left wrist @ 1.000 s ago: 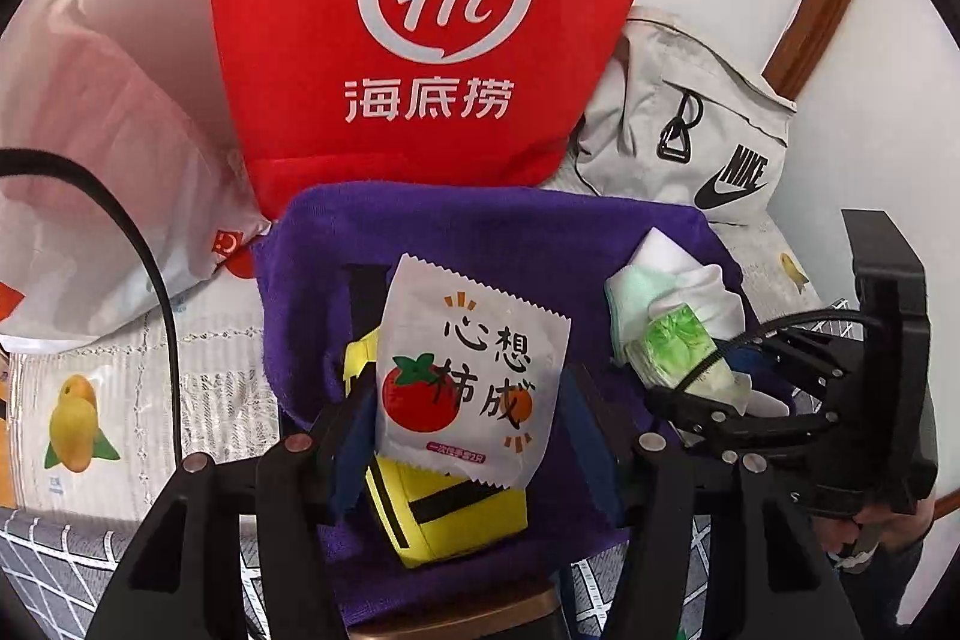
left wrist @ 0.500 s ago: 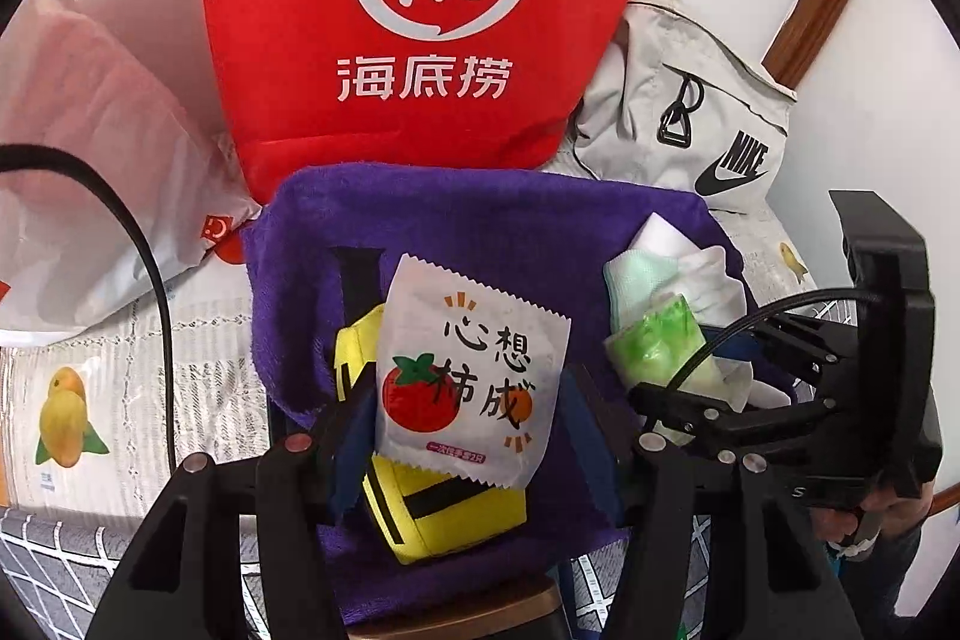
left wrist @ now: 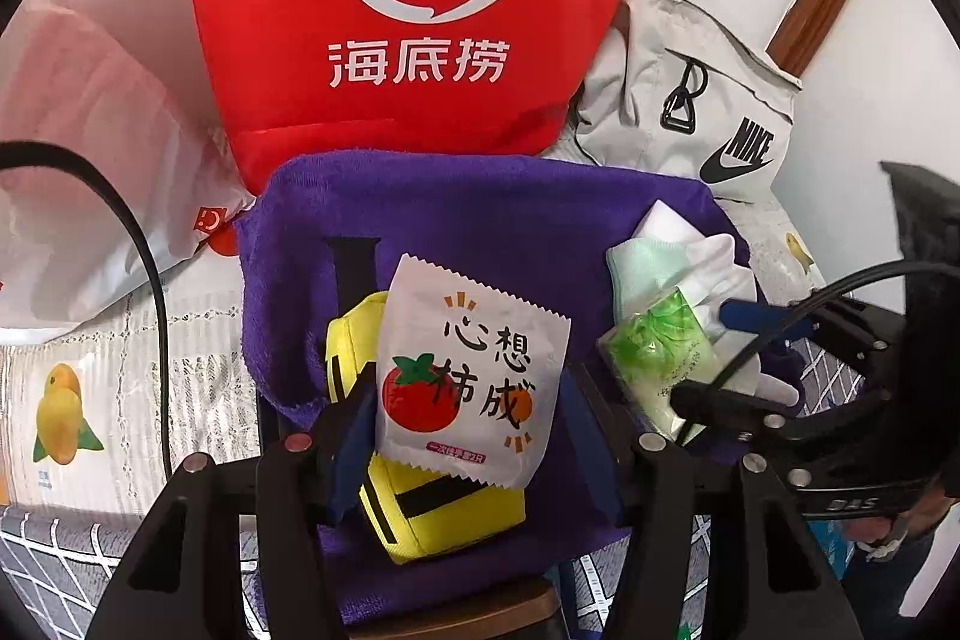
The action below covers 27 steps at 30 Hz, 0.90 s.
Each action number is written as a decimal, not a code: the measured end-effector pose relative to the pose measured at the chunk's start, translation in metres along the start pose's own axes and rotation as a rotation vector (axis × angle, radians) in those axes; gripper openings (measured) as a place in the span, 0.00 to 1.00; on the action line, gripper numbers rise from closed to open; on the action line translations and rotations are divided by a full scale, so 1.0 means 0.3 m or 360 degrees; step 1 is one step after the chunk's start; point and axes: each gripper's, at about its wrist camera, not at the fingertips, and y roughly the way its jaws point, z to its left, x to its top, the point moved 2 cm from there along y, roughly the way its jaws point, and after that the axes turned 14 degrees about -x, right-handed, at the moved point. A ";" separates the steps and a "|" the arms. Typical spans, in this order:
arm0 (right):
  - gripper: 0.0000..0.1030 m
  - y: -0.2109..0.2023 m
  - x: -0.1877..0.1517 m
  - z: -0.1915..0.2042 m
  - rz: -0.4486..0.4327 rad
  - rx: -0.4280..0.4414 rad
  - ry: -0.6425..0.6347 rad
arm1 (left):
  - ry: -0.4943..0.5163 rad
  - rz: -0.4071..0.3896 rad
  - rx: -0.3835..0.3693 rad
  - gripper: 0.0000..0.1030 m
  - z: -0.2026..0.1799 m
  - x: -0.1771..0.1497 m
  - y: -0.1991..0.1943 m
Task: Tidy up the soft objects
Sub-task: 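Lower the green pack and the mesh bag onto the purple towel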
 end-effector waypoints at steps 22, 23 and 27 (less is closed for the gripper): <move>0.73 -0.095 0.013 -0.102 -0.0103 -0.0057 0.0094 | 0.0063 0.0144 0.0096 0.60 -0.037 -0.032 0.101; 0.73 -0.095 0.013 -0.103 -0.0099 -0.0058 0.0099 | 0.0058 0.0150 0.0086 0.61 -0.037 -0.033 0.103; 0.73 -0.094 0.013 -0.108 -0.0094 -0.0065 0.0106 | 0.0022 0.0143 0.0027 0.71 -0.031 -0.030 0.099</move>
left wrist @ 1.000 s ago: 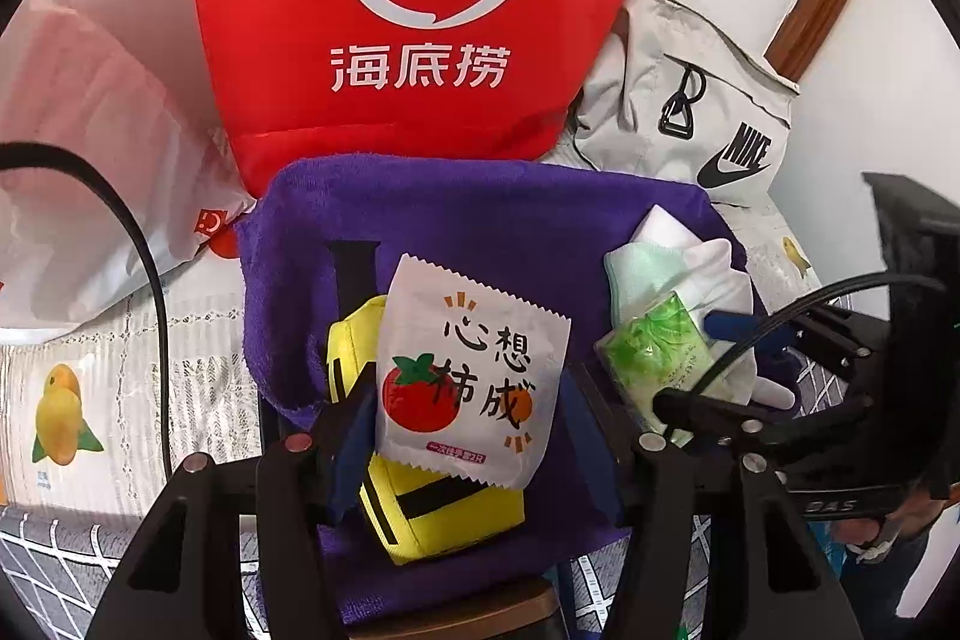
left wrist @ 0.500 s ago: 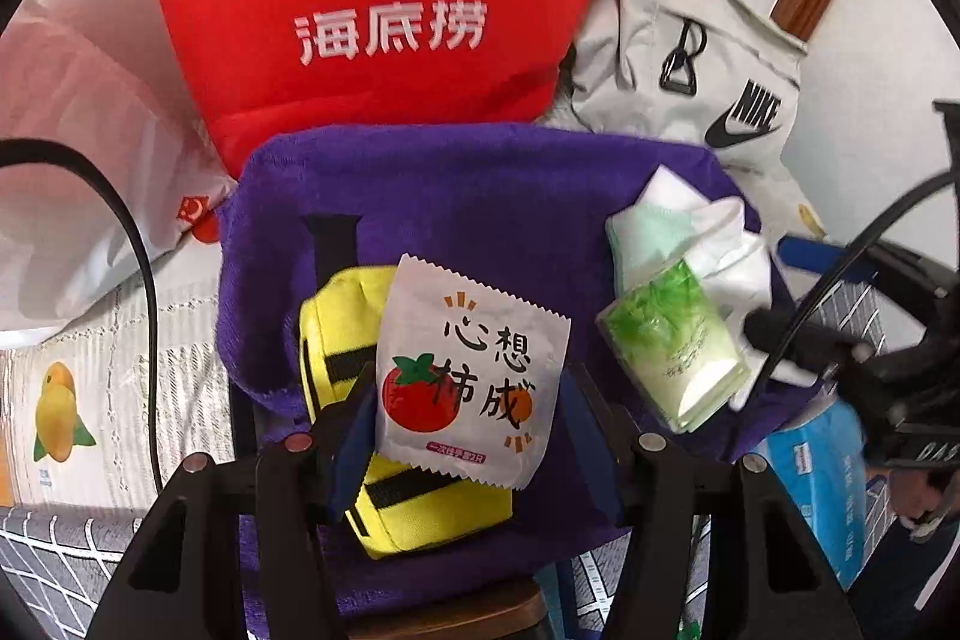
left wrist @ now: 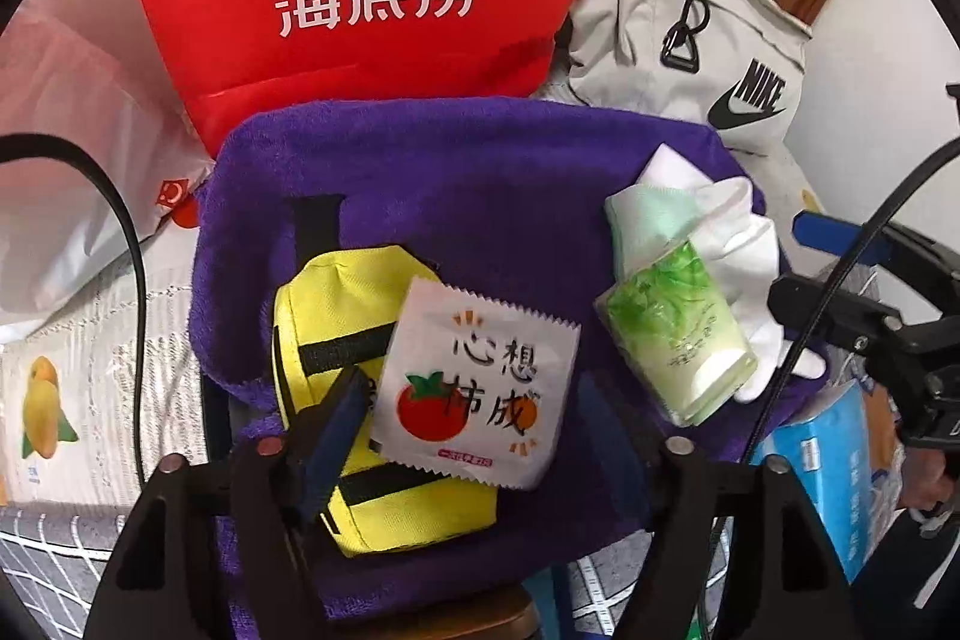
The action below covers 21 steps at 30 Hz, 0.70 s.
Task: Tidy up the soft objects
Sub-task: 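Lower the green pack and the mesh bag onto the purple towel, then move the right gripper to the black watch strap while the left moves to the white mesh pouch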
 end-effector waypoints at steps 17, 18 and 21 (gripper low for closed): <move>0.73 -0.133 -0.021 0.022 -0.0122 -0.0026 0.0091 | -0.0048 -0.0065 0.0044 0.71 -0.010 0.000 -0.115; 0.73 -0.151 -0.037 0.023 -0.0120 -0.0009 0.0117 | -0.0048 -0.0076 0.0044 0.71 -0.016 0.000 -0.125; 0.73 -0.209 -0.099 0.037 -0.0123 0.0067 0.0138 | -0.0008 -0.0094 0.0049 0.71 -0.049 -0.003 -0.170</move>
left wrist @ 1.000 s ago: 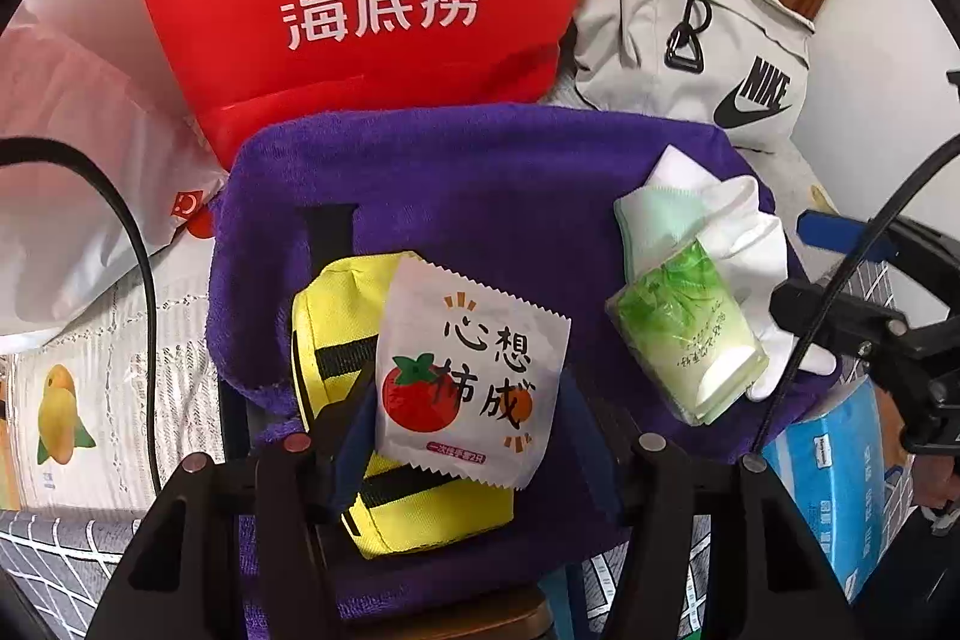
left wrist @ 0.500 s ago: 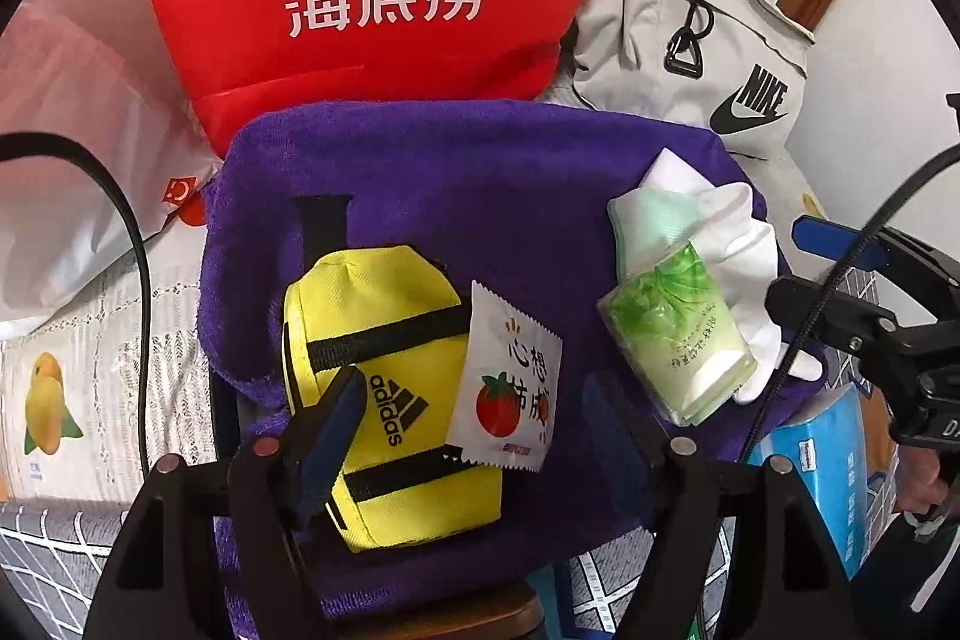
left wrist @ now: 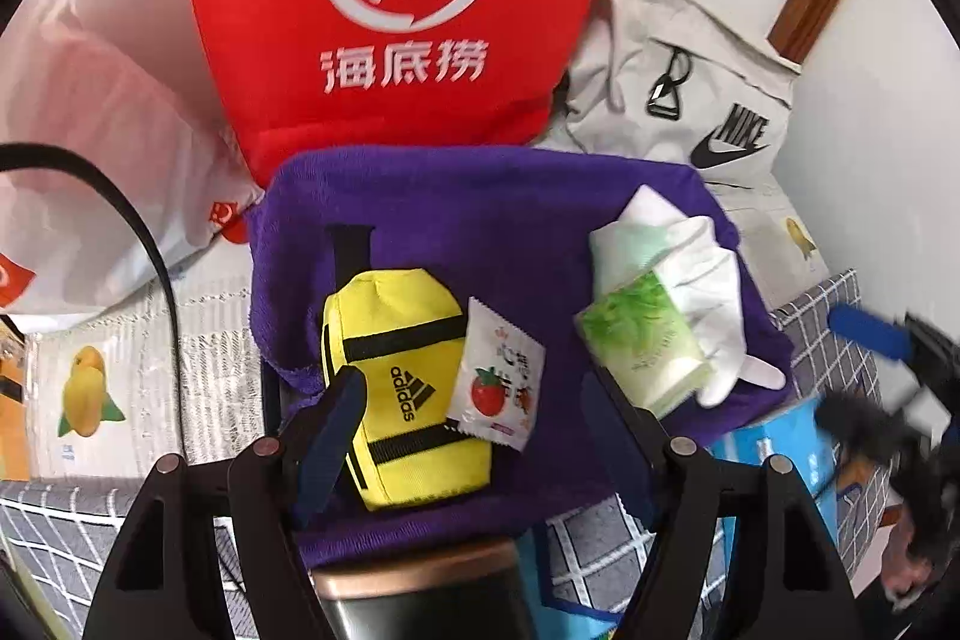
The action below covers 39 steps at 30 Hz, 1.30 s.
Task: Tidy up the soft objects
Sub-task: 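Move the right gripper to the black watch strap while the left moves to the white mesh pouch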
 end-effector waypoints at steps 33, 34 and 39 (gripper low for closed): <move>0.36 -0.179 -0.763 0.137 0.0098 -0.0053 0.0022 | -0.0106 -0.0079 -0.0025 0.71 -0.124 -0.682 -0.349; 0.36 -0.161 -0.773 0.138 0.0125 -0.0029 0.0043 | -0.0125 -0.0079 -0.0032 0.71 -0.117 -0.688 -0.348; 0.36 -0.118 -0.783 0.163 0.0102 -0.0144 0.0004 | -0.0164 -0.0067 -0.0030 0.71 -0.107 -0.713 -0.341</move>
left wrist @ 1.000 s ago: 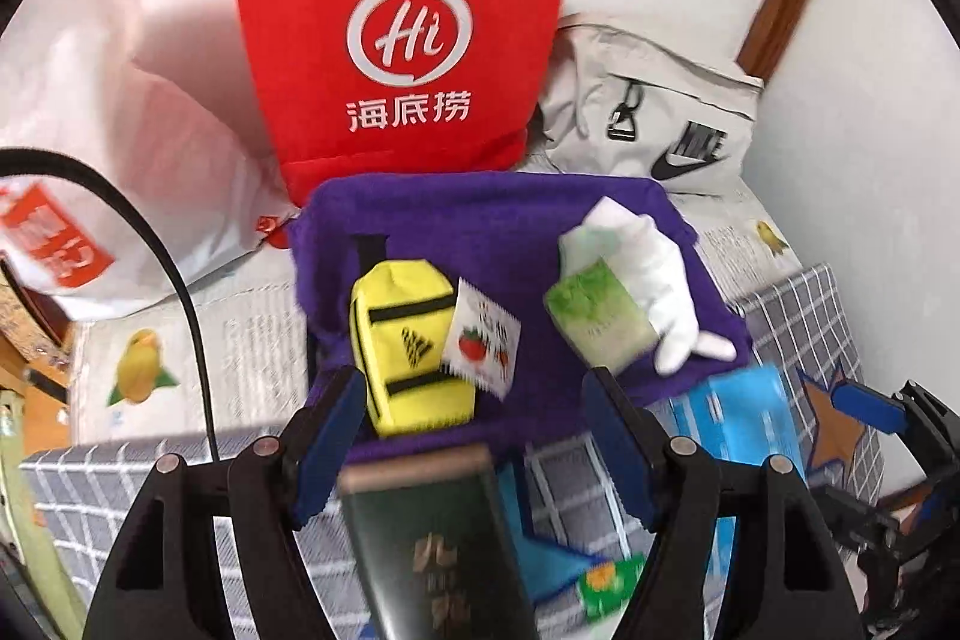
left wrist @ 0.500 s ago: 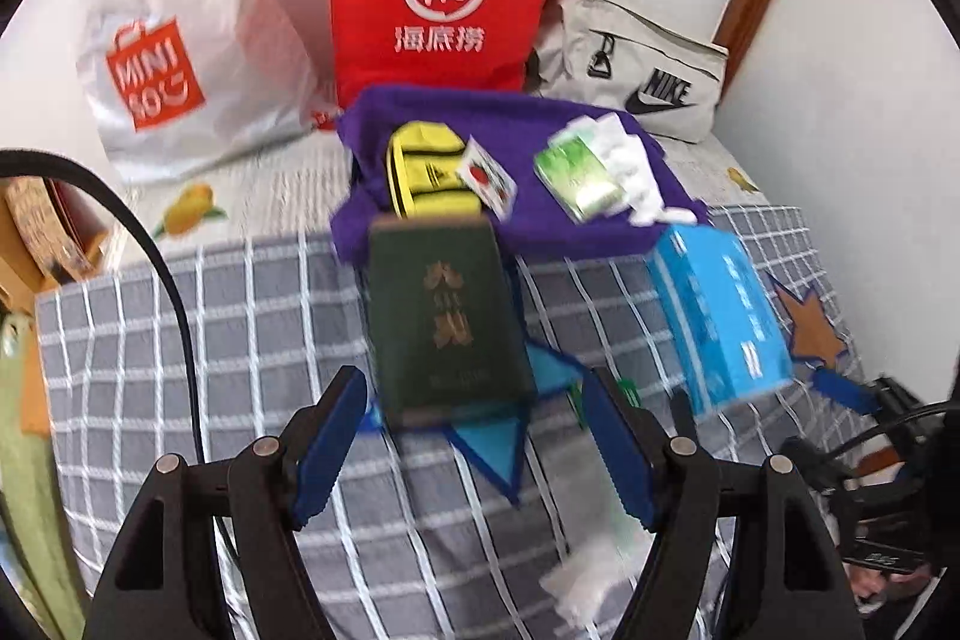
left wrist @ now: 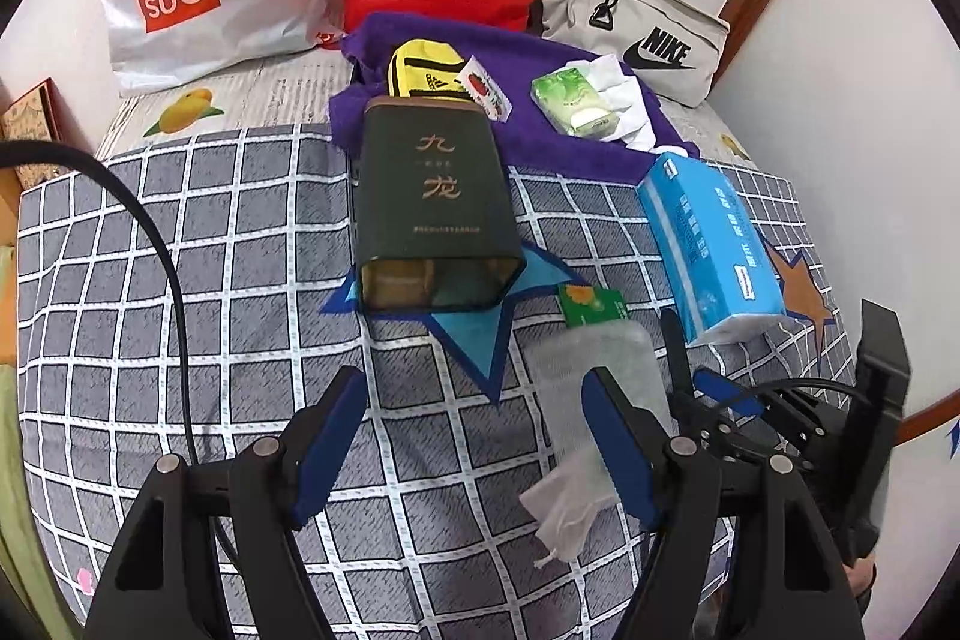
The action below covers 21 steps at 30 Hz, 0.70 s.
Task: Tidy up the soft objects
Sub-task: 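Move the right gripper to the black watch strap while the left moves to the white mesh pouch, then grasp the black strap with the right gripper while the left grasps the white mesh pouch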
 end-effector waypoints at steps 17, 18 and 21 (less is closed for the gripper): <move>0.26 -0.019 -0.049 -0.080 0.0024 0.0005 -0.0068 | 0.0004 0.0053 -0.0055 0.71 -0.020 -0.035 0.056; 0.26 -0.019 -0.053 -0.077 0.0013 -0.0005 -0.0069 | 0.0001 0.0058 -0.0060 0.71 -0.026 -0.033 0.063; 0.26 -0.015 -0.058 -0.056 -0.0040 -0.0064 -0.0106 | 0.0002 0.0072 -0.0074 0.71 -0.043 -0.031 0.081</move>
